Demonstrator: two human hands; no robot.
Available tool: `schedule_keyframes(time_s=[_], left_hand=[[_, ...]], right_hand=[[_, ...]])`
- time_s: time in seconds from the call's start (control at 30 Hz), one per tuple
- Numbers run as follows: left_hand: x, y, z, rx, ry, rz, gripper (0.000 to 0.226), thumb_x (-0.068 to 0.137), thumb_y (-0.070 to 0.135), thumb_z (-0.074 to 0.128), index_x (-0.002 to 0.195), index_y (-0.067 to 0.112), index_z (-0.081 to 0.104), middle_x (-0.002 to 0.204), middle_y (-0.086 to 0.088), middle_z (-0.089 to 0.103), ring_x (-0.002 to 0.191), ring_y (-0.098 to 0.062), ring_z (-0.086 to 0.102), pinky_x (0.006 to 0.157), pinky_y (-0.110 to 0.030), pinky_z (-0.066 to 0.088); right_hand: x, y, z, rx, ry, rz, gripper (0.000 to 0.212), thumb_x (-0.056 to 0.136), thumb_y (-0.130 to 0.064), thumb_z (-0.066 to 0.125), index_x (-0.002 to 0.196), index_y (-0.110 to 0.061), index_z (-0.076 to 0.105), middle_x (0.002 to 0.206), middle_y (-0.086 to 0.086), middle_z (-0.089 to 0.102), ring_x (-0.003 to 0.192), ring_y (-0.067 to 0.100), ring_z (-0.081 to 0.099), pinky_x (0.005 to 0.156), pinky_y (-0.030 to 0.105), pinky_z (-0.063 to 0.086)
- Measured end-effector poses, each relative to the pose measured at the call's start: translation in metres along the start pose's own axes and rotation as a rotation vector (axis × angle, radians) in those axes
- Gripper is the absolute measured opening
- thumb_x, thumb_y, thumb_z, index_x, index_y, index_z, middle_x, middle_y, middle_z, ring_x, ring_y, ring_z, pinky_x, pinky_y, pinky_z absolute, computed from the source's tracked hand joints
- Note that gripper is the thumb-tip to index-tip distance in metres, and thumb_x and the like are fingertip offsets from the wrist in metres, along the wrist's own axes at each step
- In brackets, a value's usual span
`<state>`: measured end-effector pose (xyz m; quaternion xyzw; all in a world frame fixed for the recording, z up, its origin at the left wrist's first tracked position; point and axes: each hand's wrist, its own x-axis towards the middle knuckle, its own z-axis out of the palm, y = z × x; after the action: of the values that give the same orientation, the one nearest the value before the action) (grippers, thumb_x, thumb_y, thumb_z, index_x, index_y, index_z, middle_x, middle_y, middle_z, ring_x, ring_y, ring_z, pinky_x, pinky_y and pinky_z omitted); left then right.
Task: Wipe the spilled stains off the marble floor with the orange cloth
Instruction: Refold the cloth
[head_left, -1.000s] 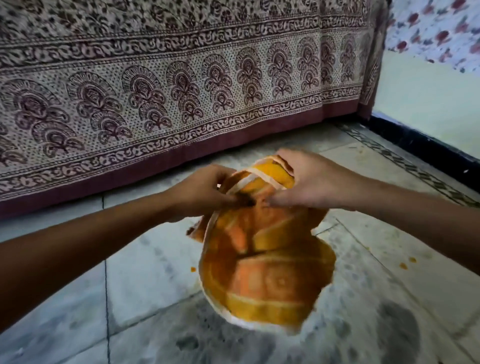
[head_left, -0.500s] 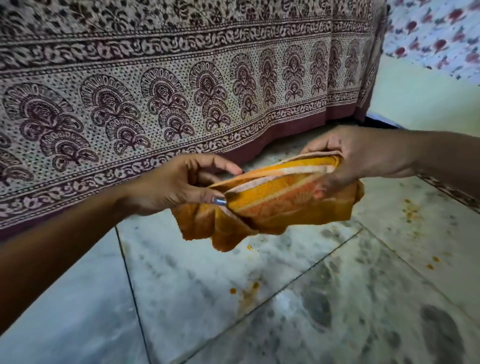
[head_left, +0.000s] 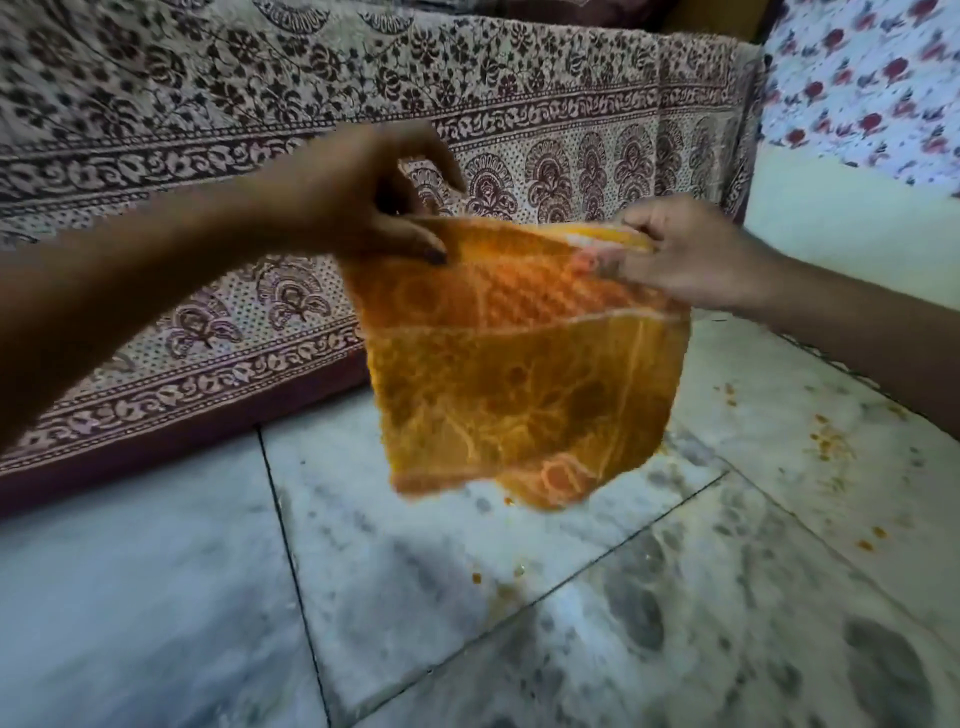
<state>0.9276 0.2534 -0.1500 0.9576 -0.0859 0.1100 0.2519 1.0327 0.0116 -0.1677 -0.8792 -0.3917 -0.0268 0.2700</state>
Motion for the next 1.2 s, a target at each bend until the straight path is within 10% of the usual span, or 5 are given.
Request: schedule_keyframes(time_s=[0.4,0.63,0.87,1.03,1.2], left_hand=[[-0.098,-0.055,0.131,-0.303,-0.690,-0.172,0.020,0.075,0.019,0.076,0.087,0.029,0.063,0.073,0.010,0.073,0.066,-0.004,0.066,0.057,-0.018,0.046],[-0.104,-0.122,0.240,0.412,-0.102,-0.103,0.050,0.078,0.024,0.069,0.126,0.014,0.057,0.131,-0.016,0.055,0.119,-0.035,0.052,0.098,-0.043,0.042],[-0.173,-0.093,0.337,0.440,-0.229,0.001,0.058,0.078,0.049,0.034,0.113,0.014,0.066,0.119,-0.005,0.065,0.107,-0.021,0.063,0.078,-0.030,0.054],[-0.166,-0.070,0.321,0.318,-0.072,-0.119,0.088,0.038,0.011,0.087,0.120,0.018,0.056,0.105,-0.011,0.070,0.056,-0.021,0.066,0.037,-0.023,0.043],[-0.142,-0.089,0.274,0.350,0.093,0.024,0.055,0.070,-0.001,0.039,0.118,0.023,0.048,0.128,-0.011,0.059,0.059,-0.029,0.065,0.036,-0.026,0.042]], right_hand=[[-0.099,0.039,0.113,-0.101,-0.853,-0.138,0.013,0.078,-0.024,0.065,0.066,-0.024,0.060,0.058,-0.006,0.055,0.057,-0.009,0.052,0.054,0.009,0.033],[-0.074,0.090,0.222,-0.209,-0.504,0.140,0.071,0.081,-0.034,0.067,0.143,-0.017,0.035,0.144,0.012,0.036,0.133,0.028,0.035,0.103,0.036,0.036],[-0.140,0.092,0.264,-0.328,-0.558,0.265,0.040,0.085,-0.031,0.060,0.125,-0.027,0.055,0.124,0.005,0.048,0.111,0.028,0.050,0.085,0.034,0.047],[-0.102,0.067,0.241,-0.363,-0.182,0.076,0.027,0.071,-0.036,0.048,0.074,-0.023,0.071,0.071,0.000,0.065,0.071,0.025,0.063,0.067,0.031,0.042],[-0.102,0.044,0.202,-0.193,-0.018,0.223,0.023,0.073,-0.024,0.065,0.095,-0.024,0.073,0.083,0.004,0.067,0.077,0.027,0.062,0.067,0.032,0.048]])
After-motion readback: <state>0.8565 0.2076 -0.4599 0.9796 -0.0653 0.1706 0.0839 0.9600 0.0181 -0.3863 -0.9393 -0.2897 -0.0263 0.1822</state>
